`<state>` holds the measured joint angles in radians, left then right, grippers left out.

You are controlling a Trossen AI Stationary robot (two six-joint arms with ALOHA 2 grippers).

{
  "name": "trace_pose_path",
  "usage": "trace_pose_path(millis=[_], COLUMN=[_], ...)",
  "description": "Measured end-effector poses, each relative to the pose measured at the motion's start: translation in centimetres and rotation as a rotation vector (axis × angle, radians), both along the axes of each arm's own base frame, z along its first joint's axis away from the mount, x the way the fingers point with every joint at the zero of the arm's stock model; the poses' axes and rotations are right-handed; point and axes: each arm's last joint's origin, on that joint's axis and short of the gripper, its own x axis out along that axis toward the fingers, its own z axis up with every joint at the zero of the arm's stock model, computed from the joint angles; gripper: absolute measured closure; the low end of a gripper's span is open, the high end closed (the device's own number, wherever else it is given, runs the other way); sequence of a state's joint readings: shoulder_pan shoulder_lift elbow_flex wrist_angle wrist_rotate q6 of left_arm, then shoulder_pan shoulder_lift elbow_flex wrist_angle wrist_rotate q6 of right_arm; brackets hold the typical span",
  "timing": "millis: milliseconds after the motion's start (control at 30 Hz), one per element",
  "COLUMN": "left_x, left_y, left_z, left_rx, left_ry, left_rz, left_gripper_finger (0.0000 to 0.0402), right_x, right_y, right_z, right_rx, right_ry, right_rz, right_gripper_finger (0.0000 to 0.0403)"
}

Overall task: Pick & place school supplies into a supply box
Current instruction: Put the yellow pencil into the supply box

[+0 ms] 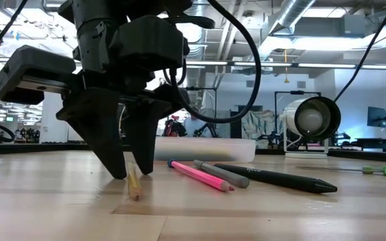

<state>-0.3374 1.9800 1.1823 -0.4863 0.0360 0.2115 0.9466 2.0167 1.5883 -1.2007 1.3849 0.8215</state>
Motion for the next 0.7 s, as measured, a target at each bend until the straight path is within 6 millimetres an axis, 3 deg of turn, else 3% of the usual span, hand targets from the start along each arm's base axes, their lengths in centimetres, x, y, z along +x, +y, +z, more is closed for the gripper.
trace_pose_path(millis=[467,700], left_x=[-0.3,-0.9], left_y=[0.1,-1.1], left_z=[0.0,0.0], left_rx=[-0.022,-0.008], left_ry=[0.043,0.051], left_rz=[0.114,0.112], left_gripper_finger=[0.0329,0.0345], right_x=[0.0,0.0], right_y=[0.0,0.0], right_z=[0.0,0.0], right_rx=[0.0,0.001], right_ry=[0.001,0.001], right_rz=[0.0,0.0], right_gripper_finger=[0.0294,0.0294])
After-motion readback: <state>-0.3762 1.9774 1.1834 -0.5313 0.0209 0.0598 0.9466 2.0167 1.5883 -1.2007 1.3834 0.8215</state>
